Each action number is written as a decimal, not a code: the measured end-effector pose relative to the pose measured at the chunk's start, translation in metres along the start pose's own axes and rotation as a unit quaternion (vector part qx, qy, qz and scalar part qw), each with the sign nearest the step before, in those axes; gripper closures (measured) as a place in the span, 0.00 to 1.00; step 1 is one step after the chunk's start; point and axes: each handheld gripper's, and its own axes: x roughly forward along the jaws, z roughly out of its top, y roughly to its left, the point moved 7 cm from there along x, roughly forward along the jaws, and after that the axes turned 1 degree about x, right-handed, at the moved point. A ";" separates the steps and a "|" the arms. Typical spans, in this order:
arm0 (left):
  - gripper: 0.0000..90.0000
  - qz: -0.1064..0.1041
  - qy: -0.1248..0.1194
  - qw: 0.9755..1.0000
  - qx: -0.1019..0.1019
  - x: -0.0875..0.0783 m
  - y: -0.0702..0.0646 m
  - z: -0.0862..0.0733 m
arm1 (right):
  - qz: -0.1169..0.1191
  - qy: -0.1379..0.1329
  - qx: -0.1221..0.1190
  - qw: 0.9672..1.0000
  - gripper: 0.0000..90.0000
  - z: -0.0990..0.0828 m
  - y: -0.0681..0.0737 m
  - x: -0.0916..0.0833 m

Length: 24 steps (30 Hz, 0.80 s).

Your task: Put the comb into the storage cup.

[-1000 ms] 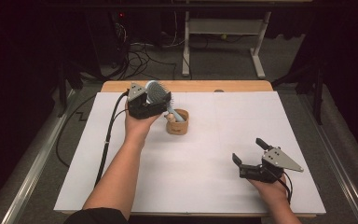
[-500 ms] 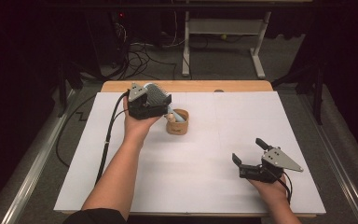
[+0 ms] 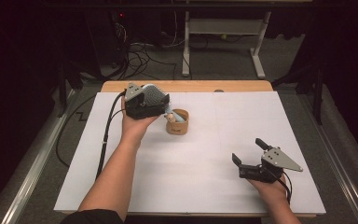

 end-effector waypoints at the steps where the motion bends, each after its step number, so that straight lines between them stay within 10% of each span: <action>1: 0.00 0.000 -0.002 1.000 0.000 -0.001 0.001 -0.001 | 0.000 0.000 0.000 1.000 0.00 0.000 0.000 0.000; 24: 0.00 -0.027 0.010 0.999 -0.019 -0.027 -0.004 -0.061 | -0.003 0.000 -0.003 1.000 0.00 0.000 0.000 0.000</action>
